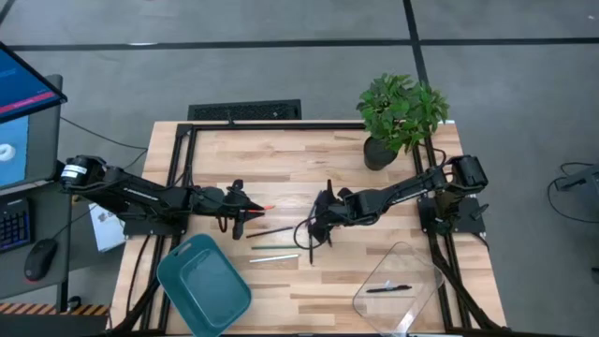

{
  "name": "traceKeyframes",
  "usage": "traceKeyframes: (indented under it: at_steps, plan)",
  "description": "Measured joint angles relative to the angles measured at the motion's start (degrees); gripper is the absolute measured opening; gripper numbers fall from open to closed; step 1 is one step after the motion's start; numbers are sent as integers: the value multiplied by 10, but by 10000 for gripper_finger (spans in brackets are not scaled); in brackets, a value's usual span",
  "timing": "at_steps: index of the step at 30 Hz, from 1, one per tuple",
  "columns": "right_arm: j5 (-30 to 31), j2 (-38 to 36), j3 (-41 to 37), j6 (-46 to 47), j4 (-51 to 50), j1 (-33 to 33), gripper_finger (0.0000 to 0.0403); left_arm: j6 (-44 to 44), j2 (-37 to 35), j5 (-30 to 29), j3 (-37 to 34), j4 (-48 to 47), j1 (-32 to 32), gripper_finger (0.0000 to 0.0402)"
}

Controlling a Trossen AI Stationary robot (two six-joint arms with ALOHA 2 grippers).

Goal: Sort pens & pencils
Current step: Put the right black pen in the transparent bin

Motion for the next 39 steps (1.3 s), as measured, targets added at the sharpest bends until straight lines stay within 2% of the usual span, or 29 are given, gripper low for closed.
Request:
traceKeyframes:
  at_steps: [8,15,27,39]
  plan:
    - [21,9,5,99,-15,22,169,0,0,0,0,-1,0,71]
    - [105,21,6,151,-1,56,166,0,0,0,0,-1,0,71]
    - [133,82,6,200,10,84,164,0,0,3,0,1,0,71]
    - [152,81,5,233,-9,99,164,-7,0,4,0,1,0,71]
